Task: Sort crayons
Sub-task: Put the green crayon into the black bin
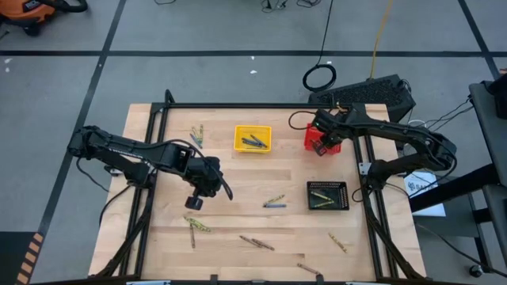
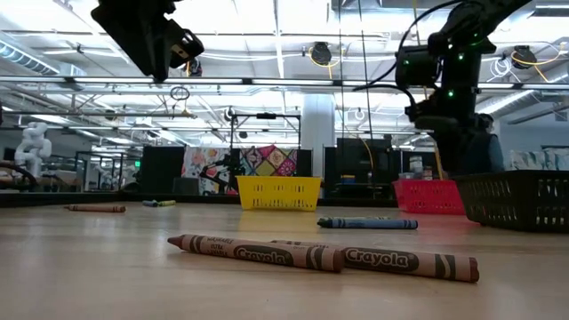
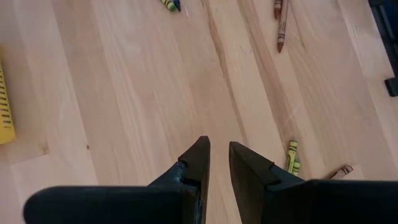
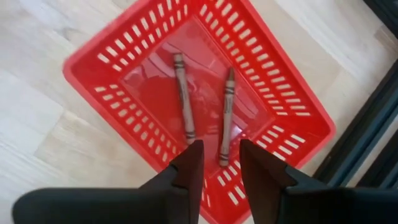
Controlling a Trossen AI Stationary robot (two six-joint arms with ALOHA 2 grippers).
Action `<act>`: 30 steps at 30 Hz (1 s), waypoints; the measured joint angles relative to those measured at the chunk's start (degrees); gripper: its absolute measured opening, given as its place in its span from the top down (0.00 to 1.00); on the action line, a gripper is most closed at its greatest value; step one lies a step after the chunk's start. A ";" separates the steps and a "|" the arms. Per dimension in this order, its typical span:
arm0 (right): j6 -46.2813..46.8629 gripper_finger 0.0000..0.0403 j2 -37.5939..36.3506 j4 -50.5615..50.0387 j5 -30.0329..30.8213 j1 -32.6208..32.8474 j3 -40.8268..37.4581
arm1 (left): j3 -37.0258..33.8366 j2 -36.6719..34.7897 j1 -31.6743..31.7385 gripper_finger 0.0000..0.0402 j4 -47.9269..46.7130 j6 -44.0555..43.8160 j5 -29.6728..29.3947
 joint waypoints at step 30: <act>11.92 0.78 -0.20 -2.23 -3.02 14.02 9.63 | -6.78 0.30 -12.86 0.84 0.84 -16.68 -2.58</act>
